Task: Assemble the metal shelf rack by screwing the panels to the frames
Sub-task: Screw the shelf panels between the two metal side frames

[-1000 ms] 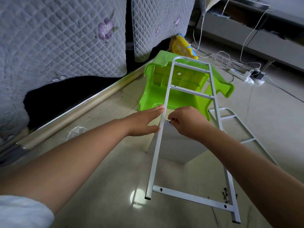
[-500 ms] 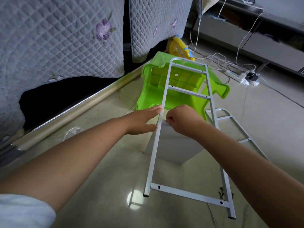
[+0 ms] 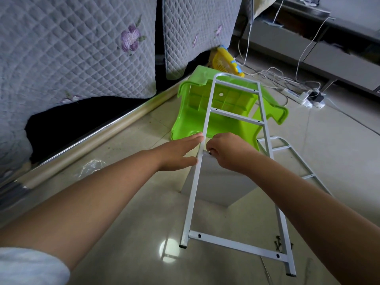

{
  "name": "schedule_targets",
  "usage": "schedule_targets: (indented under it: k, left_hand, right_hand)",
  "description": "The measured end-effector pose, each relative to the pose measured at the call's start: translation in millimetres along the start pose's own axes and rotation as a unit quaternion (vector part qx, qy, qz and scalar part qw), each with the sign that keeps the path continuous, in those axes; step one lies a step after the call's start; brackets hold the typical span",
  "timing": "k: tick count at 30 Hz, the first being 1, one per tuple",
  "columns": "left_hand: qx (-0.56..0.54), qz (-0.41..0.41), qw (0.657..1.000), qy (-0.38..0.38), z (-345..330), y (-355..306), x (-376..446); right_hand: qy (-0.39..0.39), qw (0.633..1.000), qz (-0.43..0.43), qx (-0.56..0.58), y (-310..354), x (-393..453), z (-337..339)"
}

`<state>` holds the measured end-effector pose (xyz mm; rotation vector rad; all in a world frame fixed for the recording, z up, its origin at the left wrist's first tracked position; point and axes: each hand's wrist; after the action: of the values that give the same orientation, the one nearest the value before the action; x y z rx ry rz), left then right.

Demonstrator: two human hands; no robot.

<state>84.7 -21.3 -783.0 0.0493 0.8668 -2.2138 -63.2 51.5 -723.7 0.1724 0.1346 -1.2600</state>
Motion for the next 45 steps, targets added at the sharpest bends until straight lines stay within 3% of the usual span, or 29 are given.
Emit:
schedule_targets:
  k: [8,21,27,34,37,40,45]
  left_hand:
    - [0.008,-0.003,1.000,0.000,-0.3,-0.5,-2.0]
    - [0.008,0.004,1.000,-0.005,-1.2,-2.7,-2.0]
    - [0.012,0.003,1.000,-0.002,-0.8,-1.7,-3.0]
    - [0.027,0.013,1.000,-0.004,0.3,-1.5,-3.1]
    - [0.030,0.020,0.999,-0.004,1.5,-2.8,-3.0]
    - [0.071,0.008,0.997,-0.027,4.0,-13.9,-6.3]
    - [0.161,-0.019,0.979,-0.123,2.0,-35.1,-15.5]
  right_hand:
    - [0.006,1.000,-0.009,0.021,-4.8,-0.7,-1.1]
    - [0.021,0.997,-0.028,-0.075,6.9,5.2,0.0]
    - [0.015,0.996,-0.088,-0.006,1.9,6.3,-3.0]
    - [-0.089,0.981,-0.099,0.142,-5.4,-20.4,0.3]
    - [-0.114,0.979,-0.135,0.103,-28.7,-43.4,-7.0]
    - [-0.186,0.967,-0.170,0.038,-54.5,-71.0,-23.1]
    - [-0.149,0.957,-0.226,0.100,-74.0,-99.4,-42.5]
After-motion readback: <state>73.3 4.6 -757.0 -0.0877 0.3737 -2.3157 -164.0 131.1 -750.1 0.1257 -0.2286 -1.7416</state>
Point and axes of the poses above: each hand's wrist, its own x-axis towards the middle knuckle, its own z-axis out of the back of the hand, y = z × x, and after that the axes turned 12 degrees about z, right-handed
